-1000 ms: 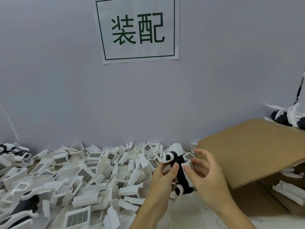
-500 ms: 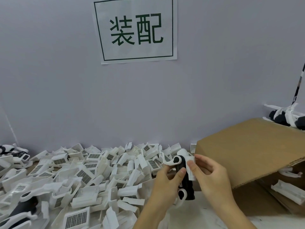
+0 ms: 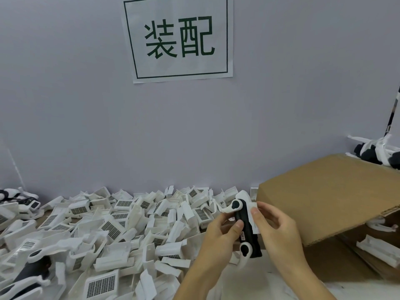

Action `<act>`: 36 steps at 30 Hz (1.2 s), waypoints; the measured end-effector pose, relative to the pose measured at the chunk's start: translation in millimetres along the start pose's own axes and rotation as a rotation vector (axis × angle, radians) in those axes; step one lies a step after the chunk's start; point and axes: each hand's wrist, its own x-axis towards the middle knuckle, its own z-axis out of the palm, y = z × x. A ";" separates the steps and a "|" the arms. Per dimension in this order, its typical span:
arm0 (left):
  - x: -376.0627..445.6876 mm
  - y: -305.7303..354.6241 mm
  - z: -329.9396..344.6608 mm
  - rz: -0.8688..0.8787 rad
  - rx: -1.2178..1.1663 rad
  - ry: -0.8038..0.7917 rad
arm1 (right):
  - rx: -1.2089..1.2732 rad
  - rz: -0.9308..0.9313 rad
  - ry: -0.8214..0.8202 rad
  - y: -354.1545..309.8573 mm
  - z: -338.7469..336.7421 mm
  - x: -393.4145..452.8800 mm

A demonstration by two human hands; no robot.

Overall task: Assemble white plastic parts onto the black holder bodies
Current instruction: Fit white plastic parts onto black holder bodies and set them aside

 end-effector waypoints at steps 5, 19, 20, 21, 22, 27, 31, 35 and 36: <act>0.7 0.6 -1.6 0.024 -0.044 0.075 | -0.013 0.023 -0.028 1.7 1.3 -1.1; -3.8 3.3 -1.7 0.055 -0.024 0.052 | -0.041 -0.024 -0.032 0.5 2.6 -3.0; -4.4 3.8 -1.5 0.058 -0.019 0.039 | -0.042 -0.028 -0.041 0.9 3.0 -3.4; -4.8 4.1 -1.5 0.062 -0.017 0.031 | -0.041 -0.031 -0.044 1.4 3.5 -3.6; -5.0 4.5 -1.5 0.065 -0.019 0.028 | -0.039 -0.032 -0.043 1.9 3.6 -3.7; -4.6 4.8 -2.3 0.066 -0.029 0.037 | -0.029 -0.029 -0.069 3.0 2.5 -3.6; -6.0 6.5 -2.1 0.082 -0.019 0.041 | -0.035 -0.037 -0.108 1.0 1.3 -3.1; -7.4 8.2 -2.6 0.093 -0.004 0.049 | -0.054 -0.047 -0.126 1.1 1.3 -3.5; -7.5 8.4 -2.8 0.092 -0.002 0.050 | -0.059 -0.045 -0.127 1.3 1.3 -3.6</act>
